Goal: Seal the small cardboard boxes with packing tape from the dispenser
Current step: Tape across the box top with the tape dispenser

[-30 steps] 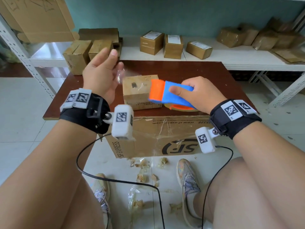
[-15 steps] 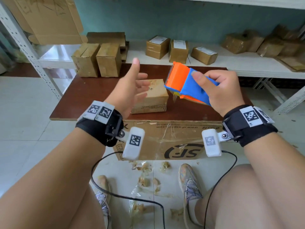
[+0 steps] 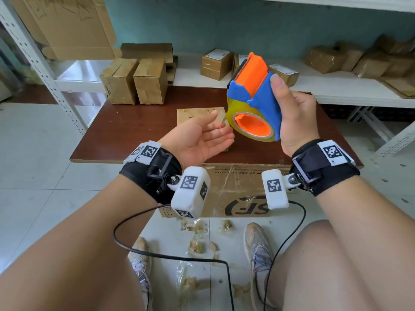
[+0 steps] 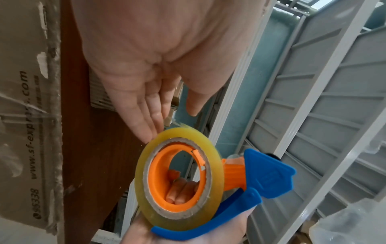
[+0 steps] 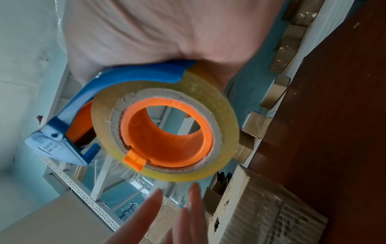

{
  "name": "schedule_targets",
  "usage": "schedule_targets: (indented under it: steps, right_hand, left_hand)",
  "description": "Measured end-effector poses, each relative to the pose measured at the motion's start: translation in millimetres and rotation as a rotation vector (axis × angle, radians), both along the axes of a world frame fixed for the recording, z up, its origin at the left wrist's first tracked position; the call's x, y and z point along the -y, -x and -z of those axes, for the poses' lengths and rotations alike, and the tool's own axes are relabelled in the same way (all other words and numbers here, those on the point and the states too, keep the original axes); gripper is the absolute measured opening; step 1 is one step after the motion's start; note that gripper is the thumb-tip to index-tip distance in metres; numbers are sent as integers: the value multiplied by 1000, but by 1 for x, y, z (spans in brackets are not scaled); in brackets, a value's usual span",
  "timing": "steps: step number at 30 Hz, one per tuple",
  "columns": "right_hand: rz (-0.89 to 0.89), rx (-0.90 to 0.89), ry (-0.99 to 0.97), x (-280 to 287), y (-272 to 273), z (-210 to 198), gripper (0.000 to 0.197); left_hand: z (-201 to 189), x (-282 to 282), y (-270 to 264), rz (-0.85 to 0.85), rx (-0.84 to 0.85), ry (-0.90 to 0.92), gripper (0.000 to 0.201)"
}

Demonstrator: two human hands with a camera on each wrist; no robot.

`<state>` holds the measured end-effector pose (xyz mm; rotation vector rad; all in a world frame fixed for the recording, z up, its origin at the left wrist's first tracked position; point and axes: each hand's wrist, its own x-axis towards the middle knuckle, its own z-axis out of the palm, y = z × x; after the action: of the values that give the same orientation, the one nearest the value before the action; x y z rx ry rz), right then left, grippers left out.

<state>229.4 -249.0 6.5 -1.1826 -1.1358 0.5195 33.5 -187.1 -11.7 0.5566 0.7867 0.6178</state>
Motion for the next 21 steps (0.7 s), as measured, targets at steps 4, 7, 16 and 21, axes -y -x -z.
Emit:
schedule_targets:
  steps: [4, 7, 16, 21]
  right_hand:
    - [-46, 57, 0, -1, 3, 4, 97]
    - [-65, 71, 2, -3, 2, 7, 97]
    - [-125, 261, 41, -2, 0, 9, 86]
    - [-118, 297, 33, -1, 3, 4, 75]
  left_hand:
    - [0, -2, 0, -111, 4, 40, 15]
    - [-2, -3, 2, -147, -5, 78, 7]
    - [0, -13, 6, -204, -131, -66, 3]
    - [2, -13, 3, -258, -231, -238, 9]
